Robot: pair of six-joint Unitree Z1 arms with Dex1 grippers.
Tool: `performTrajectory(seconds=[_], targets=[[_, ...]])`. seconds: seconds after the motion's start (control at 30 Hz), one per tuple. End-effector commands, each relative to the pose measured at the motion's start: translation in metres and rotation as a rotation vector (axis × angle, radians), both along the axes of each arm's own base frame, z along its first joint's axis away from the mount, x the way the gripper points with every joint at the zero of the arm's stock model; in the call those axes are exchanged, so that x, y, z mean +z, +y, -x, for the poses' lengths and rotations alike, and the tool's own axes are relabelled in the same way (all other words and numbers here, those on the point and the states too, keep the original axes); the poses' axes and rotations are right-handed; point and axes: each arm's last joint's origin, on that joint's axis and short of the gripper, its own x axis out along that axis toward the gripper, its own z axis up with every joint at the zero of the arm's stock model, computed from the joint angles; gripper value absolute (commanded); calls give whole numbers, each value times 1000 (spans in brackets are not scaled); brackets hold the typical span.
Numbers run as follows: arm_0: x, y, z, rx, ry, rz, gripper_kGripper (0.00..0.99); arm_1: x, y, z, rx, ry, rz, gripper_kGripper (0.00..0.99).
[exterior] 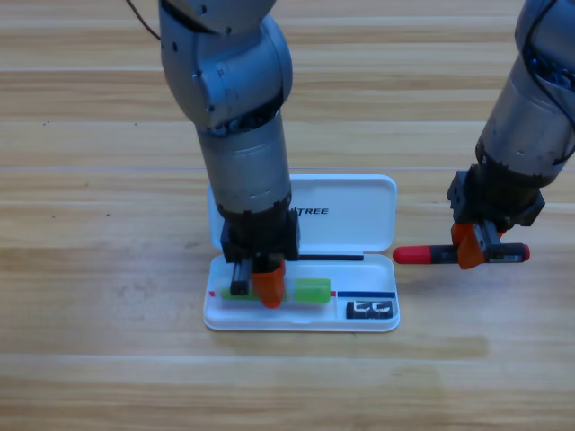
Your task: Clean up eraser and pencils
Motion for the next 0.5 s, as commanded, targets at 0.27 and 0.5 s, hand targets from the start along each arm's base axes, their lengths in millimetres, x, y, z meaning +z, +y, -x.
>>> performTrajectory(seconds=[0.27,0.5], targets=[[-27,3,-5,36,54,-43,957,3,13,9,27,5,-9,0],[-28,3,-4,39,58,-46,990,4,14,7,27,-1,-14,0]])
